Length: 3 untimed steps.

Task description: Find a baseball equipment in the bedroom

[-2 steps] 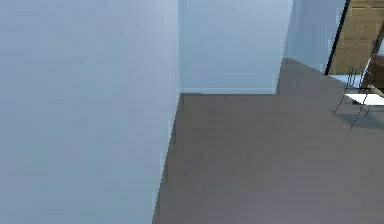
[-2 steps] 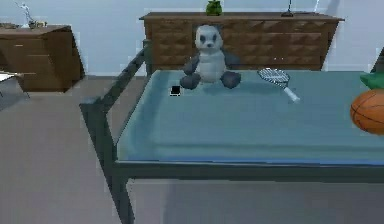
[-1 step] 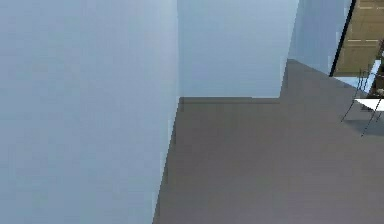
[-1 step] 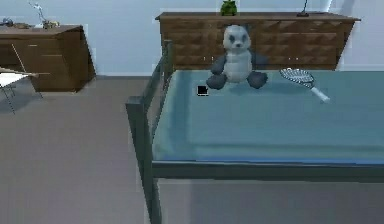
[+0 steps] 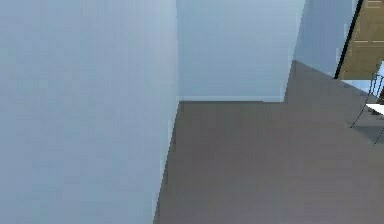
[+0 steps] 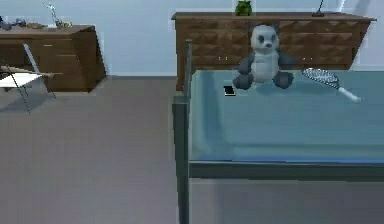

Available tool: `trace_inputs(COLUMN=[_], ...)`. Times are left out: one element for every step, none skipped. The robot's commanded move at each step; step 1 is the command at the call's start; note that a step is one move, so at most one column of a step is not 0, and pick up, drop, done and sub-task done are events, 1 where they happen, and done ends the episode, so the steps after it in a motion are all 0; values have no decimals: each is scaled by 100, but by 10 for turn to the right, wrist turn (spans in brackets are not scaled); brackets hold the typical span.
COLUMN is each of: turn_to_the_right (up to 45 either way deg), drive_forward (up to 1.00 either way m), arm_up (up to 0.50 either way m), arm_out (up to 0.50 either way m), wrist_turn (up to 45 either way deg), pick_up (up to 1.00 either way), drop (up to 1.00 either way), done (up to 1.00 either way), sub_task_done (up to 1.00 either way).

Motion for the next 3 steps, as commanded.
trace_inputs(turn_to_the_right=[450, 30, 0], drive_forward=[0, 0, 30], arm_up=[0, 0, 0], arm_out=[0, 0, 0], wrist_turn=[0, 0, 0], pick_up=[0, 0, 0], drop=[0, 0, 0], done=[0, 0, 0], sub_task_done=[0, 0, 0])
